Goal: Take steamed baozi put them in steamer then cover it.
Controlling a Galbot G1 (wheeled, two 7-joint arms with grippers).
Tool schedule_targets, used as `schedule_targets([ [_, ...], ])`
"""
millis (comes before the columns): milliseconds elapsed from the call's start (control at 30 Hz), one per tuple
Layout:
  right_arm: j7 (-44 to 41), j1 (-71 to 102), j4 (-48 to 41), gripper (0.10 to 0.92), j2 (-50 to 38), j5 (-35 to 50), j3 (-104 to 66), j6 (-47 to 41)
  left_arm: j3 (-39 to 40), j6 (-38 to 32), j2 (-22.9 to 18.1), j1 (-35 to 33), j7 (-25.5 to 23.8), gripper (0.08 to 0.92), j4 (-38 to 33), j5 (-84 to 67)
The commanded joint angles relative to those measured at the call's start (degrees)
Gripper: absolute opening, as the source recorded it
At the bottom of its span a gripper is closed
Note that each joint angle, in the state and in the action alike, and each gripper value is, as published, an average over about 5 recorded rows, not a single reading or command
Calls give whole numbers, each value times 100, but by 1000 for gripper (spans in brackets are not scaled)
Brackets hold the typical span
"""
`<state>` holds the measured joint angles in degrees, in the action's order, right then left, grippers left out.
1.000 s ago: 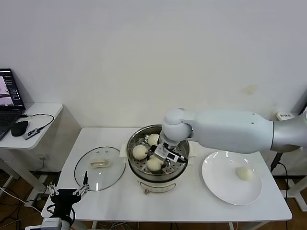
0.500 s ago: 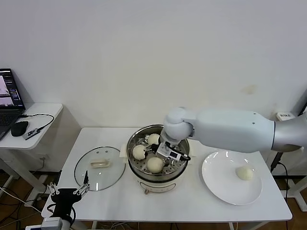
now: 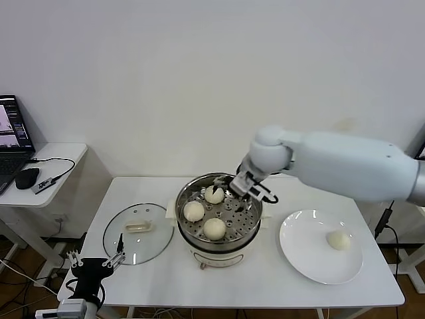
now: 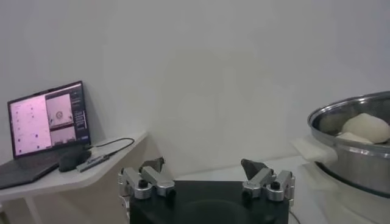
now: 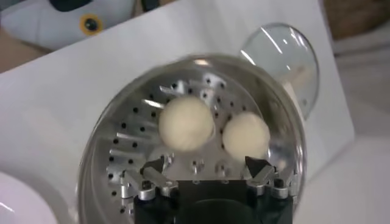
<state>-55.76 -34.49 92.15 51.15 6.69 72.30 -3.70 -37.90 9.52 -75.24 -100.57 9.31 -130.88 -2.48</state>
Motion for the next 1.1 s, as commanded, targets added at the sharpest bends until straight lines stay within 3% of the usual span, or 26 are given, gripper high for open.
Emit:
schedule_targets([
  [33,99,-43,123,823,-1247,484,-218,-1287,13,4,42,14,-13,823,-2,-16],
  [267,-57,580,312,823,-2437,177,-572,-1666,64,4,118,37,-19,823,6,-36],
  [600,-343,2311,-15,823,-3309,-937,-1831,-1294,144,8,170,77,-23,823,44,-32],
  [900,-416,4713,-671,823,-3304,-1576,-3908,-974,172,13,175,40,-18,823,88,10],
  [1100,-355,5356,-998,823,-3071,-1826,-4410,-986,173,12,165,6,-16,823,100,34],
])
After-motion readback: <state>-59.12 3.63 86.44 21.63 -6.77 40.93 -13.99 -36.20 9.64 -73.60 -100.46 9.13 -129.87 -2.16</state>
